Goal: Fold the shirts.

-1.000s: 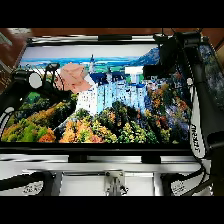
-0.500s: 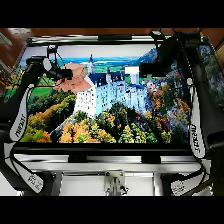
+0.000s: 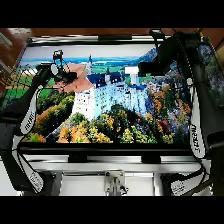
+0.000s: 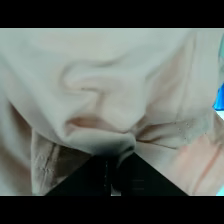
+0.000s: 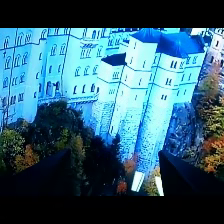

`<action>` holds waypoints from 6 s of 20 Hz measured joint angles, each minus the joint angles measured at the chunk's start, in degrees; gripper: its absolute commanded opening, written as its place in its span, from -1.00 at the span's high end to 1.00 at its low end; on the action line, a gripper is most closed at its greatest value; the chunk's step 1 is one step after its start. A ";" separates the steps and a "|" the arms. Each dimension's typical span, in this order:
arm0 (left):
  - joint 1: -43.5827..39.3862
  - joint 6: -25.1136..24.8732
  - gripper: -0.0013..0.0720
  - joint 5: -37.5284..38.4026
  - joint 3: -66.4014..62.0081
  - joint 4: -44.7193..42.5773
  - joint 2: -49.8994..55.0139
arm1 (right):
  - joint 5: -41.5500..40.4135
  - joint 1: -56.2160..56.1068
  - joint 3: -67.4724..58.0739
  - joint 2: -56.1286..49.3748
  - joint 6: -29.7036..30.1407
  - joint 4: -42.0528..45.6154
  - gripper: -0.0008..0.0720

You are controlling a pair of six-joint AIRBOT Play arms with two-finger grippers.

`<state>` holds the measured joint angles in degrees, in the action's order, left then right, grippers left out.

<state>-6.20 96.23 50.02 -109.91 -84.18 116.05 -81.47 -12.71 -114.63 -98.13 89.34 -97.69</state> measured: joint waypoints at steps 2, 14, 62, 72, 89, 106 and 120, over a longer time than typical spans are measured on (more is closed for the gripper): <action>-0.52 -1.38 0.88 1.55 -1.60 1.09 -1.86 | 0.15 0.02 -0.11 0.31 0.59 0.00 -0.84; -20.24 -10.62 0.88 17.53 -3.37 2.82 -36.04 | 0.94 0.00 -2.32 28.26 -0.70 10.60 -0.84; -20.02 -1.70 0.87 -13.00 45.90 19.96 -26.32 | 10.10 -2.49 54.93 20.33 9.88 -17.16 0.80; -16.26 -5.40 0.88 -7.69 35.71 4.02 -41.44 | 11.74 -2.36 39.39 34.51 11.78 -6.47 0.79; -9.88 -2.99 0.88 13.60 18.49 -7.54 -74.34 | -0.37 -2.36 27.43 54.31 0.37 2.78 0.79; -9.86 5.92 0.76 -5.84 46.12 -7.13 -55.47 | 35.28 -2.36 56.04 30.05 -8.41 -6.73 0.50; -0.07 3.98 -0.73 25.05 40.35 0.90 -49.18 | 18.91 19.30 48.98 28.89 2.78 -2.93 -0.54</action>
<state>-6.26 100.20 75.07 -69.56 -83.29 66.87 -62.57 6.59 -65.65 -69.23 92.12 -100.62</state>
